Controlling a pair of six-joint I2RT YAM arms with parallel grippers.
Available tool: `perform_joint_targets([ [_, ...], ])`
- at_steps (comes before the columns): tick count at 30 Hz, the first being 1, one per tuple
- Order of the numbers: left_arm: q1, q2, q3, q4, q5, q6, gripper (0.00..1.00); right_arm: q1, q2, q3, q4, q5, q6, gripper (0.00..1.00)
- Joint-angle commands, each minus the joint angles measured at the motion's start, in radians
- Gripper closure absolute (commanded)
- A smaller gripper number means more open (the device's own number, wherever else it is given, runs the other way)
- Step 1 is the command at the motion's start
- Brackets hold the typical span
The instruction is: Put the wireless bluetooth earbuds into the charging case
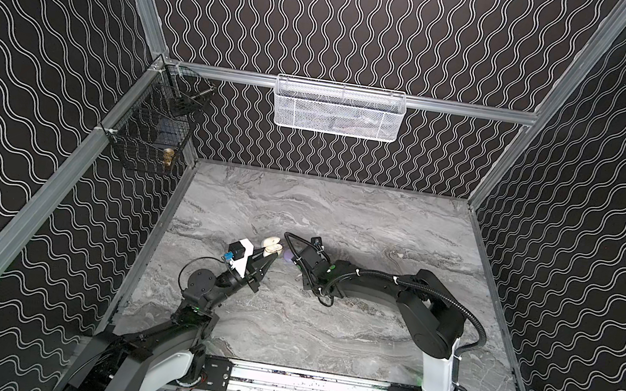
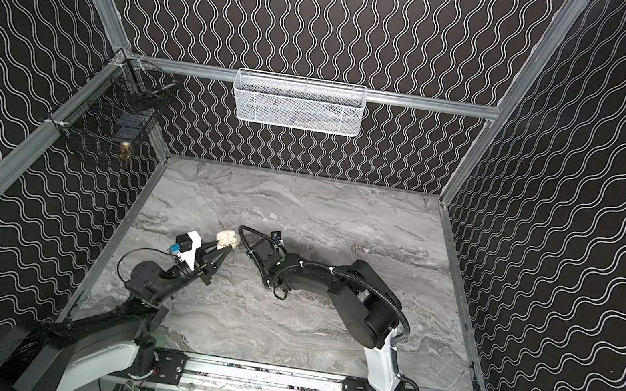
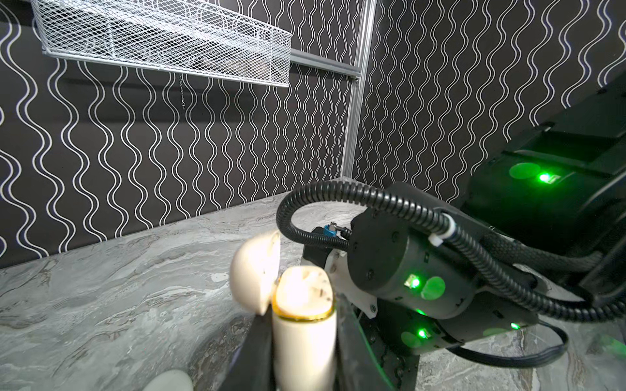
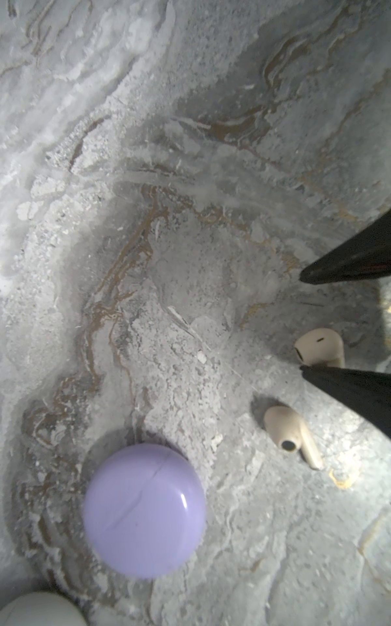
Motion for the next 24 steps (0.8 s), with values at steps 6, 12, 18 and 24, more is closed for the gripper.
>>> perform_joint_targets([
  [6,0.002,0.01,0.0,0.031,0.011,0.009,1.0,0.0,0.01,0.018,0.012,-0.041,0.015,0.45],
  [12,0.001,0.02,0.0,0.046,0.018,0.007,1.0,0.001,0.034,0.02,-0.009,-0.043,0.023,0.42],
  [18,0.002,0.023,0.002,0.054,0.021,0.003,1.0,0.012,-0.02,-0.048,-0.008,-0.044,0.036,0.42],
  [24,0.002,-0.019,0.002,0.004,0.008,0.02,1.0,0.012,-0.073,-0.125,0.001,-0.034,0.055,0.43],
])
